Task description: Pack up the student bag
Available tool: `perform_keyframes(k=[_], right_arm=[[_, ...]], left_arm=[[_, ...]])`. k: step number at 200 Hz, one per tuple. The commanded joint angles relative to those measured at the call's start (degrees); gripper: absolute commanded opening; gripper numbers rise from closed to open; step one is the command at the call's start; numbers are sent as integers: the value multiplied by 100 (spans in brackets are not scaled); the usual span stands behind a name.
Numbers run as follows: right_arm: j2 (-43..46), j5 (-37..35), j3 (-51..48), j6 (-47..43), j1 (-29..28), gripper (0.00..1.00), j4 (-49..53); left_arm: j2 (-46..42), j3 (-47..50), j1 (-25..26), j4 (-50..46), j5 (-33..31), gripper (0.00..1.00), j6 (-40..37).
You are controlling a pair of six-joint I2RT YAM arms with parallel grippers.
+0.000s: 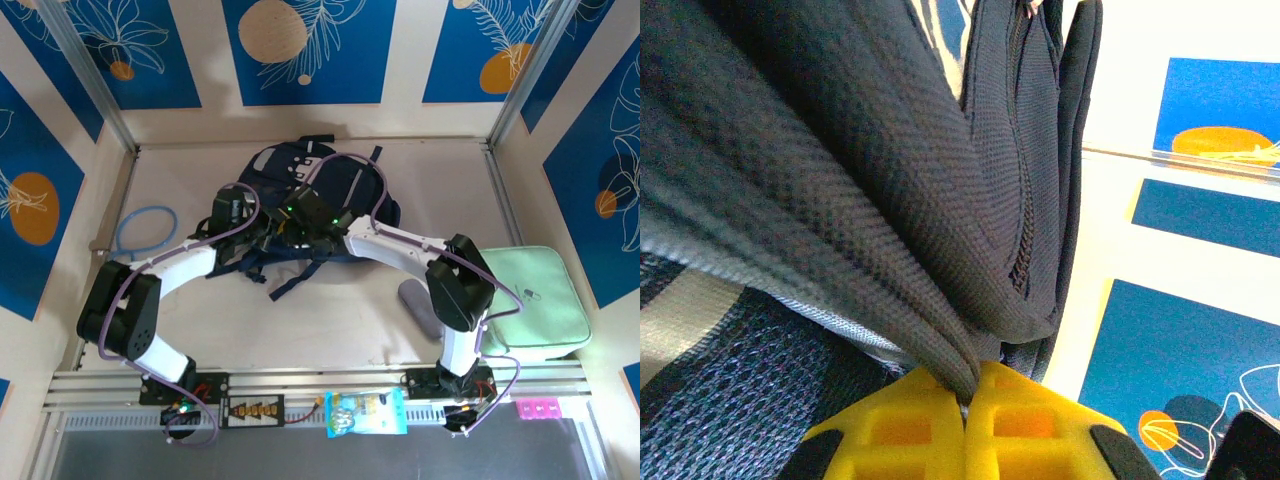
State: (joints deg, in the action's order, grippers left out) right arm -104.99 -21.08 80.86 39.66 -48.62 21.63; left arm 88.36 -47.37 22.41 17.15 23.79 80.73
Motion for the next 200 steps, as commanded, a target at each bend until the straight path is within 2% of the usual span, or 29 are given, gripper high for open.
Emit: perform_keyframes(k=[1,37,60,77,112,135,168,200], right_arm=[[-126,-259,199,15,11,28,0],[-279,-401,284,-34,14,28,-62],[-387,-810,386,-126,-63,27,-32],[-383,-893,386,-87,-71,23,-36],[-79,-326,211,205,57,12,-158],[159,522,0,530,318,8,-300],[242,1531,75,450,497,5,-43],[249,1649,199,341,520,4,608]], left_arm=[[-11,-77,103,652,301,0,38],[-20,-74,97,676,319,0,66],[-25,-66,96,682,321,0,77],[-38,-57,100,683,315,0,78],[-21,-44,101,630,271,0,31],[23,-13,87,650,240,0,35],[119,-26,88,648,253,0,-9],[190,-34,79,573,201,0,-139]])
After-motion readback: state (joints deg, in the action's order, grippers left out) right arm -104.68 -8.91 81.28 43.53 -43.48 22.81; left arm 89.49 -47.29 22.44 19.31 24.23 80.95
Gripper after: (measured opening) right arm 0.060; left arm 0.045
